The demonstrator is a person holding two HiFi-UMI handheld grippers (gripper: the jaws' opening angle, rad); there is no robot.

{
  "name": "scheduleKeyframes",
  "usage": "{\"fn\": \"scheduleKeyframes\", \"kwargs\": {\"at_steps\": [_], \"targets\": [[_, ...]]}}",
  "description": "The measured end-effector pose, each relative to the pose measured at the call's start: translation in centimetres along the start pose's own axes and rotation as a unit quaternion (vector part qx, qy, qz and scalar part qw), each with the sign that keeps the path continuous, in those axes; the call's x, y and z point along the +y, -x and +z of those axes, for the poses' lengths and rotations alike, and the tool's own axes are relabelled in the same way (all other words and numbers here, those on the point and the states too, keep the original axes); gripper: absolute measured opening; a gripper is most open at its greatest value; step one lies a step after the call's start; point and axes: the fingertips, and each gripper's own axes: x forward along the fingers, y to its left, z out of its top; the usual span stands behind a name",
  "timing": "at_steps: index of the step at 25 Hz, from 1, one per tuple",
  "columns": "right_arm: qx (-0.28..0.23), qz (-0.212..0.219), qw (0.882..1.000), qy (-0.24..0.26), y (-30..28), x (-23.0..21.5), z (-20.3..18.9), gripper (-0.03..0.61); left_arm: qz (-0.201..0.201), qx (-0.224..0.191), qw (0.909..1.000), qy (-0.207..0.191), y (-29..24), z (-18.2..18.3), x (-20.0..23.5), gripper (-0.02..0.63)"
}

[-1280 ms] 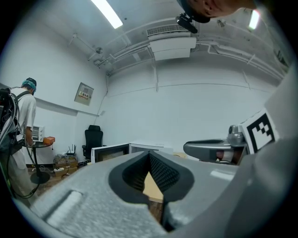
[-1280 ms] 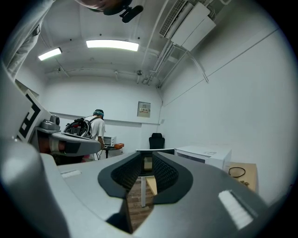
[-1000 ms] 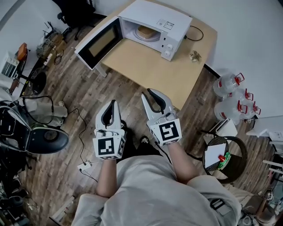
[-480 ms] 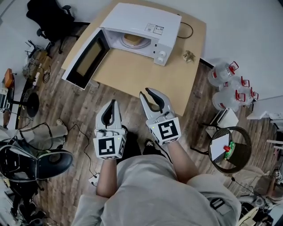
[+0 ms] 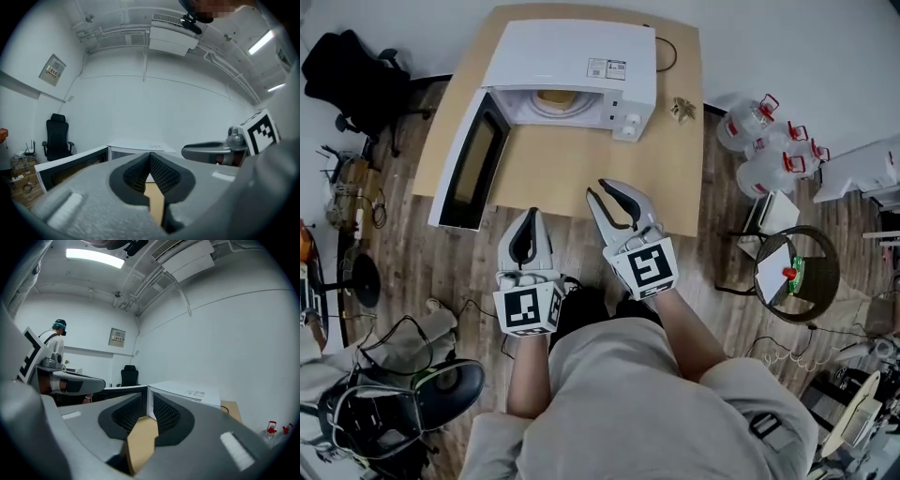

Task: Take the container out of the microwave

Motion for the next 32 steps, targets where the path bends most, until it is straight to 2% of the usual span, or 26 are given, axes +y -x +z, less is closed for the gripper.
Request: {"fn": "scheduleKeyframes", "kwargs": {"at_steps": [6,15,24,32], "targets": [[0.010,-0.059,0.998,-0.013,-1.2,-0.7,-0.5,0.094,-0.057,0.005,0.9984,-0.001,-2.2,-0.1,1.5,0.002],[0.047,-0.096,0.994,-0.009,-2.2,-3.4,-2.5,0.095,-0.100,0.024,0.9946,0.011,-6.1,-1.6,1.2,0.002],[0.062,-0.085,0.994,-0.005,-6.3,-7.8,-3.2,0.097,-0.100,0.038,0.9942,0.002,-12.8,-1.7,1.8,0.002],[0.086,-0.039,0.996,0.004,-10.4,-10.2,-5.4,0.100,-0.073,0.058,0.9956,0.012,-18.1,-3.7,2.4,0.002]]}}
